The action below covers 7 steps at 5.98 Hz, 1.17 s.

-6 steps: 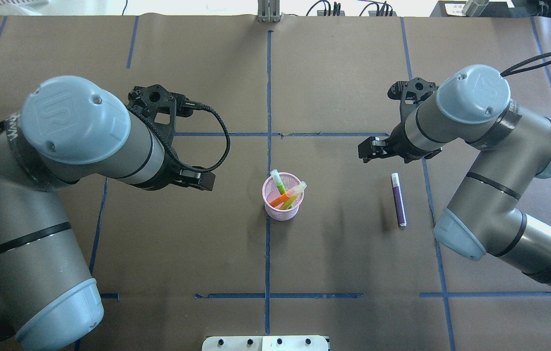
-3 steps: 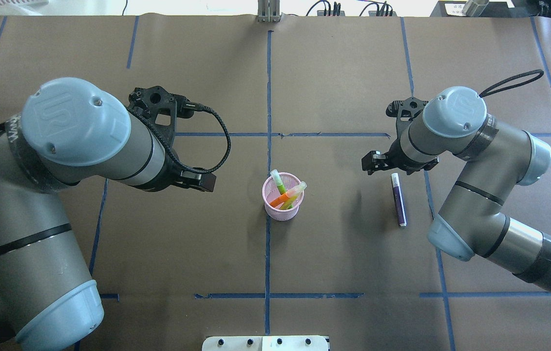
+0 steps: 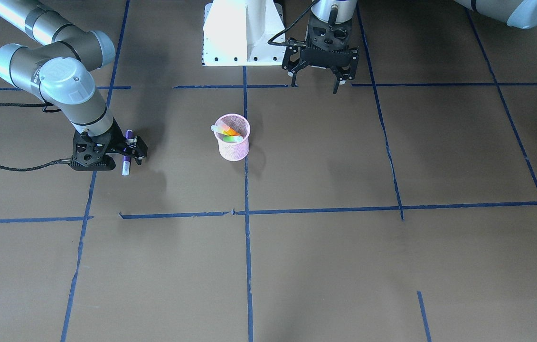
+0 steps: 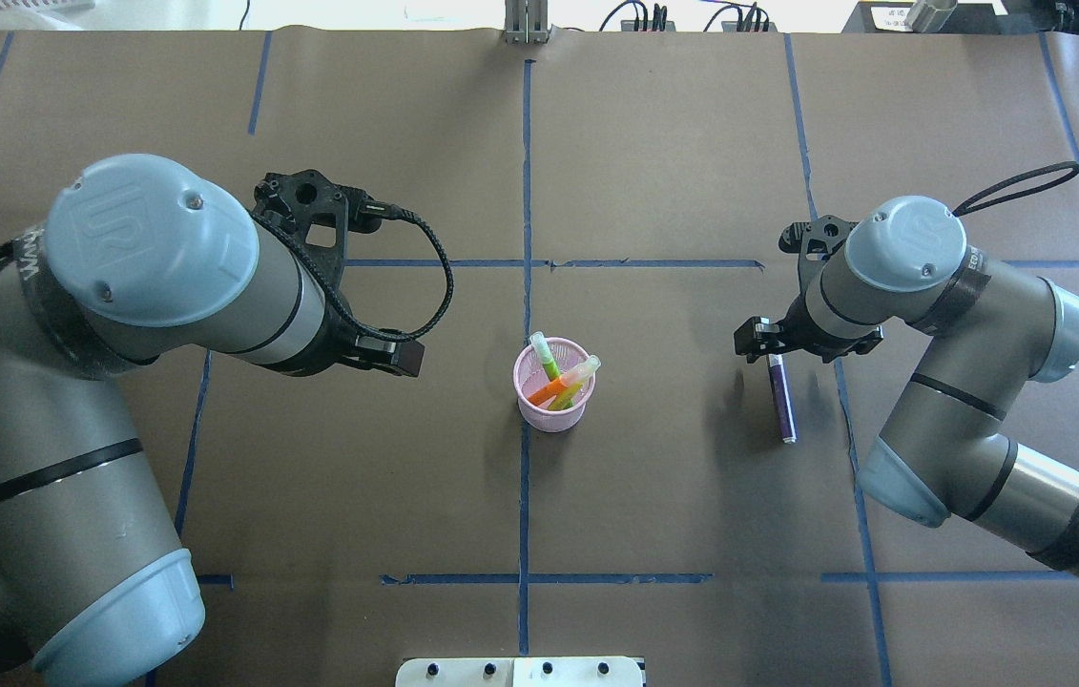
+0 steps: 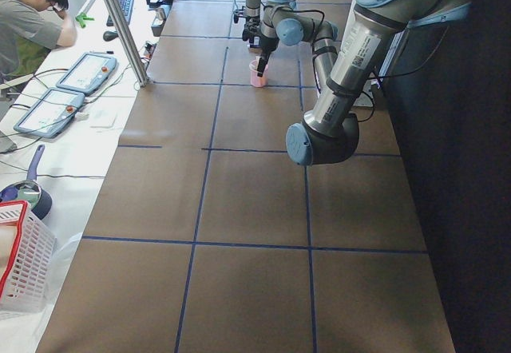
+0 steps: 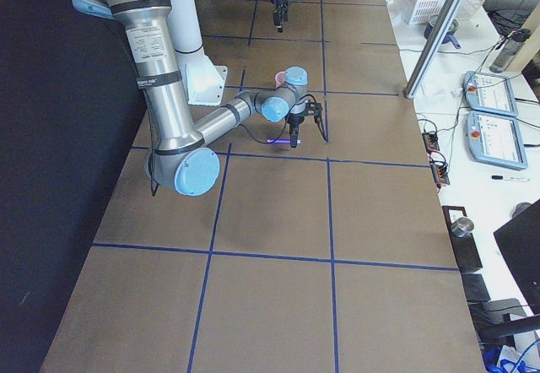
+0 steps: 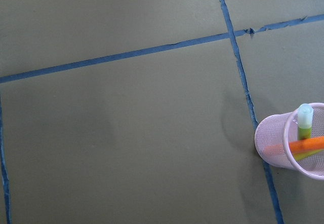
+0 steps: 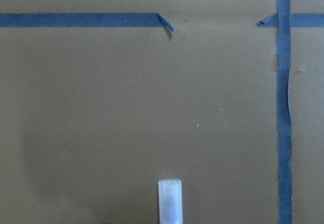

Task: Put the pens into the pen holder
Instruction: 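Raise the left gripper away from the cup while the right lowers to the purple marker, then close the right gripper on the purple marker and lift it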

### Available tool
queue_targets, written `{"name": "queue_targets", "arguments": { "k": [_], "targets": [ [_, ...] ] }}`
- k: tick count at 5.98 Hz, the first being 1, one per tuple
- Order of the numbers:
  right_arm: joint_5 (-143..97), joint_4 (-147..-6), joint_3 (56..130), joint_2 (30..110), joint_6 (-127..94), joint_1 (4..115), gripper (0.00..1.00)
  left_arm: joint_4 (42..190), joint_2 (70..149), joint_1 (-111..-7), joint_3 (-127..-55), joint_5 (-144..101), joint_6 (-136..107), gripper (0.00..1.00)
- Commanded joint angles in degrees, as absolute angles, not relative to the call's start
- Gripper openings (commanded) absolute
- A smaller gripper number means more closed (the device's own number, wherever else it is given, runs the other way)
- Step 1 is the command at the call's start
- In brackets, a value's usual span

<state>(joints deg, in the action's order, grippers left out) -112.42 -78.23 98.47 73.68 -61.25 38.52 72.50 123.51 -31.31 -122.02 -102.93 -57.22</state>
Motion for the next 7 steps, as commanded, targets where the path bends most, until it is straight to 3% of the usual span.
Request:
{"name": "queue_targets", "arguments": {
  "k": [1, 4, 7],
  "targets": [
    [-112.41, -78.22, 98.53, 73.83, -61.26, 37.45, 0.90, 72.60, 123.57, -31.29, -121.99, -102.92, -57.22, 1.00],
    [-112.50, -78.22, 99.05, 73.83, -61.17, 37.00, 0.64, 72.60, 123.49, -31.29, -121.99, -102.92, -57.13, 1.00],
    [-112.41, -78.22, 98.79, 74.00, -61.17, 36.39, 0.62, 72.60, 123.49, -31.29, -121.99, -102.92, -57.13, 1.00]
  ]
}}
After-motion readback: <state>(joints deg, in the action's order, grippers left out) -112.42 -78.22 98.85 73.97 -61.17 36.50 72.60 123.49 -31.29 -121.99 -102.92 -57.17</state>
